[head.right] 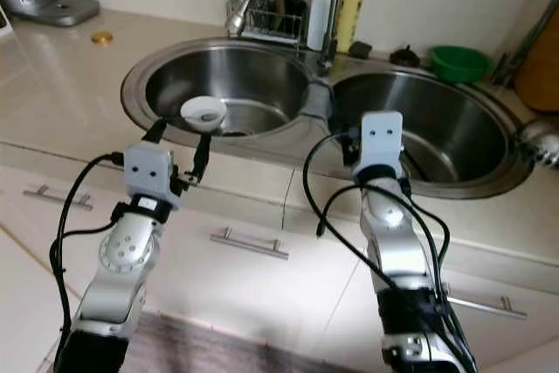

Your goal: Kitchen organization

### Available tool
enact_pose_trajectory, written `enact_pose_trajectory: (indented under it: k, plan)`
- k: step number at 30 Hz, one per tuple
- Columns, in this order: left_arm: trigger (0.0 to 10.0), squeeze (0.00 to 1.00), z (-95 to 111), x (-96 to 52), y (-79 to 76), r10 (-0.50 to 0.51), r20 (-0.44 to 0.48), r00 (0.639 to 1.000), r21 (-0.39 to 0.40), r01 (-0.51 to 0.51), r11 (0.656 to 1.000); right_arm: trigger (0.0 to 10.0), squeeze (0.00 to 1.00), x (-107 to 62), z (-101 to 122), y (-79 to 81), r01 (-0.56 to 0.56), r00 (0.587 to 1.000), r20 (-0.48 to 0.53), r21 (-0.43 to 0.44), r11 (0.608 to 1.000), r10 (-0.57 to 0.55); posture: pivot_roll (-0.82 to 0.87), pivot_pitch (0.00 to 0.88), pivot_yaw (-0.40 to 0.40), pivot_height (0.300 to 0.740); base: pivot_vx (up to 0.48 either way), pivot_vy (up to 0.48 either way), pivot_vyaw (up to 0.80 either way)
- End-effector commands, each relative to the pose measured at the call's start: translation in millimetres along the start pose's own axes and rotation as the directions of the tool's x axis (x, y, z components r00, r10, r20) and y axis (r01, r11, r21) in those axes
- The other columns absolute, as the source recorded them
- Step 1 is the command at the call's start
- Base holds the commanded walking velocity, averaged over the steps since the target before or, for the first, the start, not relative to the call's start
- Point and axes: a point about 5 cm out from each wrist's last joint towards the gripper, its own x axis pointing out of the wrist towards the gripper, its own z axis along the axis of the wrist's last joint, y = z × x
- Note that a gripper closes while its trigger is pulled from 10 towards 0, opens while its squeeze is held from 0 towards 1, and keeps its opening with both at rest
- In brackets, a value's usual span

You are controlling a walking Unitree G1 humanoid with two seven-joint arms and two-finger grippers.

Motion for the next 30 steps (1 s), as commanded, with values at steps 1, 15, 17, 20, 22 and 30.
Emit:
enact_pose_trajectory:
  k: [1,15,17,20,22,30]
  plan:
    - [10.0,0.00,3.6,1.4,0.6,-0.003,0.011,1.000,-0.002,0.003,1.000,10.0,0.00,-2.2,5.8,0.0,0.011,1.000,0.024,0.000,1.000,-0.011,-0.02,0.000,-0.083,0.740,0.000,0.446,0.00]
    - [10.0,0.00,4.0,2.2,0.0,-0.009,0.015,1.000,0.000,0.009,1.000,10.0,0.00,-10.0,6.9,2.9,0.019,0.999,0.026,0.016,1.000,-0.019,-0.02,0.000,-0.085,0.740,0.000,0.452,-0.17]
    - [10.0,0.00,4.1,2.1,0.0,-0.009,0.014,1.000,0.000,0.009,1.000,10.0,0.00,-10.5,7.1,2.3,0.024,0.999,0.026,0.021,0.999,-0.025,-0.02,0.000,-0.085,0.740,0.000,0.454,-0.80]
    - [10.0,0.00,4.1,1.8,0.3,-0.008,0.015,1.000,0.001,0.008,1.000,10.0,0.00,-12.0,8.5,1.9,0.030,0.999,0.036,0.009,1.000,-0.030,-0.02,0.000,-0.083,0.740,0.000,0.375,-0.80]
    - [10.0,0.00,4.1,1.5,0.4,-0.008,0.015,1.000,0.000,0.008,1.000,10.0,0.00,-15.4,10.7,1.3,0.038,0.998,0.053,-0.003,0.999,-0.038,-0.02,0.000,-0.082,0.740,0.000,0.000,-0.80]
    - [10.0,0.00,3.8,1.0,-0.9,-0.009,0.017,1.000,-0.002,0.009,1.000,10.0,0.00,-29.6,13.5,-1.9,0.045,0.994,0.100,-0.045,0.998,-0.040,-0.03,0.000,-0.082,0.740,0.000,0.000,-0.80]
